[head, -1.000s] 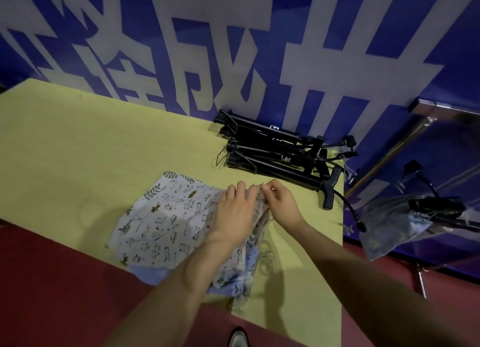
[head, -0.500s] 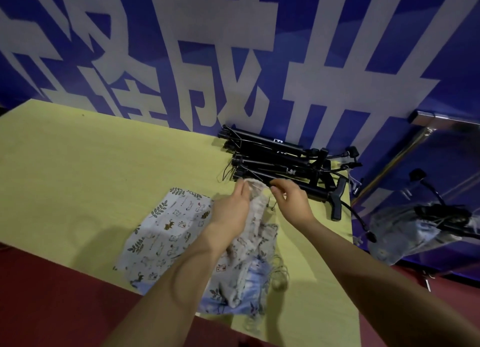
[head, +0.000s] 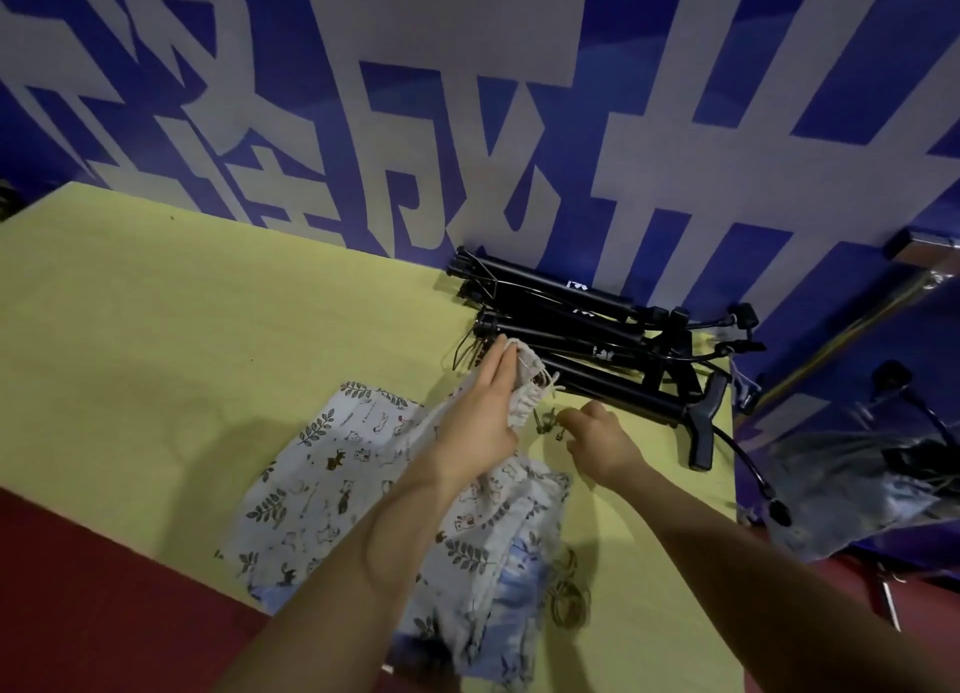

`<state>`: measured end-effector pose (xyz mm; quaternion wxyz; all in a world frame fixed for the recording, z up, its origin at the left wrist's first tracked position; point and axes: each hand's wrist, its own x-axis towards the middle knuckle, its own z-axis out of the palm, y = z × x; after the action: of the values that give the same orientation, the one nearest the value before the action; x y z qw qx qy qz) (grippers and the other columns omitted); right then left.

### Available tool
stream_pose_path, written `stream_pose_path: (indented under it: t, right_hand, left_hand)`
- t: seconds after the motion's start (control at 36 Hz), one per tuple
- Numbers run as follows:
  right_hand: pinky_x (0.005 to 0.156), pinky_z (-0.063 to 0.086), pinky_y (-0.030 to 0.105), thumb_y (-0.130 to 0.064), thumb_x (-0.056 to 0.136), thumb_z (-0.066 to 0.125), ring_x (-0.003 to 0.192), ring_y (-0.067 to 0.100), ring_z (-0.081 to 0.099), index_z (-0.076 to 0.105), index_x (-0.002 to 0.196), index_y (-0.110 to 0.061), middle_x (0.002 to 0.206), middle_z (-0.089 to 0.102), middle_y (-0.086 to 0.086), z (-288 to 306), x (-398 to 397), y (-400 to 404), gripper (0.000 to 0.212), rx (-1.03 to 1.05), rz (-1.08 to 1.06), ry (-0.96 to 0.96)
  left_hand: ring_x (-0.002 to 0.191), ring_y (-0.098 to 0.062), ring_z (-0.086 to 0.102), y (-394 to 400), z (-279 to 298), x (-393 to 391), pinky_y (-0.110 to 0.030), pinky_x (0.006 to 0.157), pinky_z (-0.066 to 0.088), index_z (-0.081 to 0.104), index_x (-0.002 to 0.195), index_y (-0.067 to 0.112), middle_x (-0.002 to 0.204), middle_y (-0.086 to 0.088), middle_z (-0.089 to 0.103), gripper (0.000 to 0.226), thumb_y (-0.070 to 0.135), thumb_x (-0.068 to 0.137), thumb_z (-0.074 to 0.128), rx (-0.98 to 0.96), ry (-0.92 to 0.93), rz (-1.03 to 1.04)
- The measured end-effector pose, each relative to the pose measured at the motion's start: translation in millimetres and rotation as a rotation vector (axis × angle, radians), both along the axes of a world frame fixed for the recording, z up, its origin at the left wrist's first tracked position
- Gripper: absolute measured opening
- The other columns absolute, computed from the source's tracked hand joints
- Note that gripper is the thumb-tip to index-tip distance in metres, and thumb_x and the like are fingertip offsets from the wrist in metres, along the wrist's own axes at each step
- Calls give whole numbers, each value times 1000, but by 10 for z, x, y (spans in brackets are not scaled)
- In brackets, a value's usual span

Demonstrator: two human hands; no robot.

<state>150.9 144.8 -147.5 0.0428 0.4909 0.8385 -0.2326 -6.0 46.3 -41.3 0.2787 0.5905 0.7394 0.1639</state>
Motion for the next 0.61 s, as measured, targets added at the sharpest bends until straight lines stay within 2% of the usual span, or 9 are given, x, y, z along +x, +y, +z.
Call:
stream_pose_path:
  t: [0.06,0.08,0.19,0.31,0.42,0.44,0.5,0.56,0.61]
  right_hand:
    - [93,45,40,-14,94,49,117,31,41,48,128,-21,125,41,9,-41,-32,36,35,31,0,7]
    - [93,45,41,-13,94,49,116,31,41,50,124,-19,123,41,9,-60,-44,47,31,39,-14,25]
    - [92,39,36,-12,96,45,110,32,41,55,103,-10,114,43,14,-132,-46,60,12,26,-49,74]
    - [90,38,32,-19,98,42,107,27,43,55,106,-11,113,47,10,-150,34,44,17,91,19,69]
    - [77,34,29,-19,98,43,94,25,49,55,96,-13,96,53,5,7,54,18,13,177,-54,281]
    - [77,35,30,-19,97,46,91,23,49,55,94,-13,94,55,4,70,34,5,12,196,-51,338]
    - [76,39,31,-20,95,51,86,20,50,58,92,-12,90,58,3,198,-34,-33,11,240,29,414]
    - [73,41,32,-18,92,54,82,20,52,59,90,-11,86,59,3,332,-136,-78,9,292,128,476]
    - [71,44,34,-17,90,54,78,22,53,59,87,-11,83,59,3,436,-251,-122,9,359,209,529]
  left_hand:
    - [65,-9,53,16,-61,-21,-22,46,37,-14,149,24,153,23,-24,102,-7,82,57,-44,8,-9]
    - [64,-10,53,27,-93,-38,-22,44,33,-14,149,24,152,23,-25,103,-7,81,57,-60,13,-3]
    - [87,-13,54,68,-145,-62,-21,46,33,-16,149,23,152,23,-27,105,-8,80,57,-113,23,25]
    - [69,-10,51,109,-121,-47,-21,44,31,-16,149,21,152,20,-27,104,-9,80,56,-156,35,26]
    - [100,-21,61,135,-162,-79,-22,44,34,-19,148,22,151,18,-32,108,-12,78,56,-189,57,-12]
    - [111,-24,57,135,-171,-94,-23,50,42,-19,148,22,151,18,-32,109,-13,77,56,-194,64,-16]
    - [129,-26,43,131,-155,-117,-31,73,55,-19,148,22,151,18,-32,108,-14,77,54,-203,64,-21]
    - [134,-25,38,133,-117,-147,-38,83,56,-19,148,22,151,18,-32,106,-14,77,52,-215,69,-23]
    - [133,-23,40,127,-56,-193,-37,75,56,-19,148,22,151,18,-32,105,-13,77,50,-219,85,-10]
